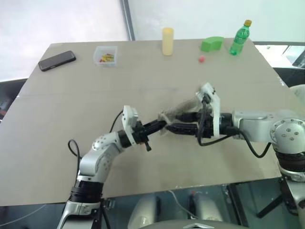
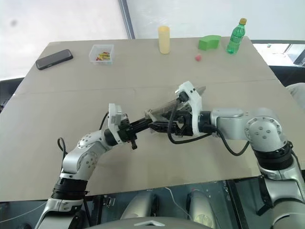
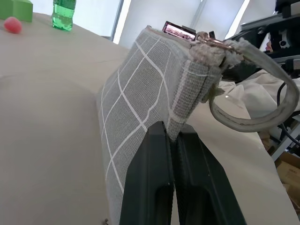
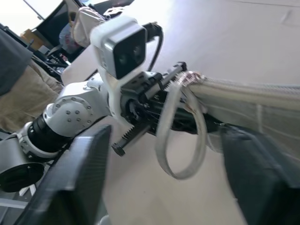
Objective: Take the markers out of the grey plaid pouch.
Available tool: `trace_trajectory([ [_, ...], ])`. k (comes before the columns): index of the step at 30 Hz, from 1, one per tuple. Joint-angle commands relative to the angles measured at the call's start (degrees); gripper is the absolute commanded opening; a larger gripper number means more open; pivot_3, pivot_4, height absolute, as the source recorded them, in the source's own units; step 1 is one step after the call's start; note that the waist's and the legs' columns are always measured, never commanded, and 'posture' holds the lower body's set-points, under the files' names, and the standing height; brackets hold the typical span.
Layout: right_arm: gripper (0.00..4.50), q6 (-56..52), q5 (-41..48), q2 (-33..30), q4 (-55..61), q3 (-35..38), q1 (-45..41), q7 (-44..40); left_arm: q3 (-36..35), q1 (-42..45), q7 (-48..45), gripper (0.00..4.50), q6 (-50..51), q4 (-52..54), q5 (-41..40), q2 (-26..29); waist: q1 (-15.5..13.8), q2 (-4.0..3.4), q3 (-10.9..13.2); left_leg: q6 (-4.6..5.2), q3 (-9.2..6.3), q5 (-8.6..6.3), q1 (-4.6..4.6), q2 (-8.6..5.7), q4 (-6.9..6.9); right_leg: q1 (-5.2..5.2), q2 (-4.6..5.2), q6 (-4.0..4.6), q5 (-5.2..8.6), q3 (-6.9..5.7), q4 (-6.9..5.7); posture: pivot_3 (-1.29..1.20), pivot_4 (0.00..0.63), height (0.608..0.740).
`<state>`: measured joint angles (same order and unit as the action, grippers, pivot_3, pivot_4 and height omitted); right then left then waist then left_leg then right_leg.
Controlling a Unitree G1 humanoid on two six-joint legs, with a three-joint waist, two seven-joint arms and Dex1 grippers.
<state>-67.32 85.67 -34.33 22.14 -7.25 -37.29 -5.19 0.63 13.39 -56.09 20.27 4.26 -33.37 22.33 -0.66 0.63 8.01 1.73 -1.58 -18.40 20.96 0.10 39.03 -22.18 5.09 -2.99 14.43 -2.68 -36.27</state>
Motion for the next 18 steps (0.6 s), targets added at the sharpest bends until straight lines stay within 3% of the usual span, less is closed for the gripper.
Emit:
trace_trajectory([
  [1,2.03,-0.5,1.1,1.0,1.0,0.2,-0.7,-0.2,0.1,0.7,-0.8,0.0,-1.8,0.0,0.5,-0.5,0.0,-0.01,0.0,0.0,0.0,0.0,0.0,0.0,0.0,0.0,0.0,0.0,0.0,0.01,0.0,0.0,0.15,0.74],
  [5,0.14,-1.0,1.2,1.7,0.6,-0.2,-0.1,0.5,0.0,1.2,-1.0,0.0,-2.7,-1.1,1.0,-1.0,0.0,-0.01,0.0,0.01,0.0,0.0,0.0,0.0,0.0,0.0,0.0,0.0,0.0,0.01,0.0,0.0,0.15,0.74],
  [6,0.06,-1.1,1.0,1.9,0.5,-0.3,0.0,0.6,0.0,1.4,-1.0,0.0,-2.9,-1.3,1.1,-1.2,0.0,-0.01,0.0,0.01,0.0,0.0,0.0,0.0,0.0,0.0,0.0,0.0,0.0,0.0,0.01,0.0,0.15,0.74],
  [15,0.06,-1.5,-1.9,3.8,-0.6,-0.4,1.4,1.4,0.2,1.4,-1.5,0.0,-3.2,-1.1,1.6,-1.9,0.0,-0.02,0.0,0.01,0.0,-0.01,0.02,-0.01,0.0,-0.02,0.0,0.0,0.0,0.0,0.01,0.0,0.15,0.74],
  [18,0.93,-1.5,-1.0,4.6,-1.4,0.1,1.9,2.7,0.4,1.2,-1.6,0.0,-3.4,-0.8,1.8,-2.0,0.1,-0.02,0.0,0.01,0.0,-0.01,0.02,-0.01,0.0,-0.02,0.0,0.0,0.0,0.0,0.01,0.0,0.15,0.74],
])
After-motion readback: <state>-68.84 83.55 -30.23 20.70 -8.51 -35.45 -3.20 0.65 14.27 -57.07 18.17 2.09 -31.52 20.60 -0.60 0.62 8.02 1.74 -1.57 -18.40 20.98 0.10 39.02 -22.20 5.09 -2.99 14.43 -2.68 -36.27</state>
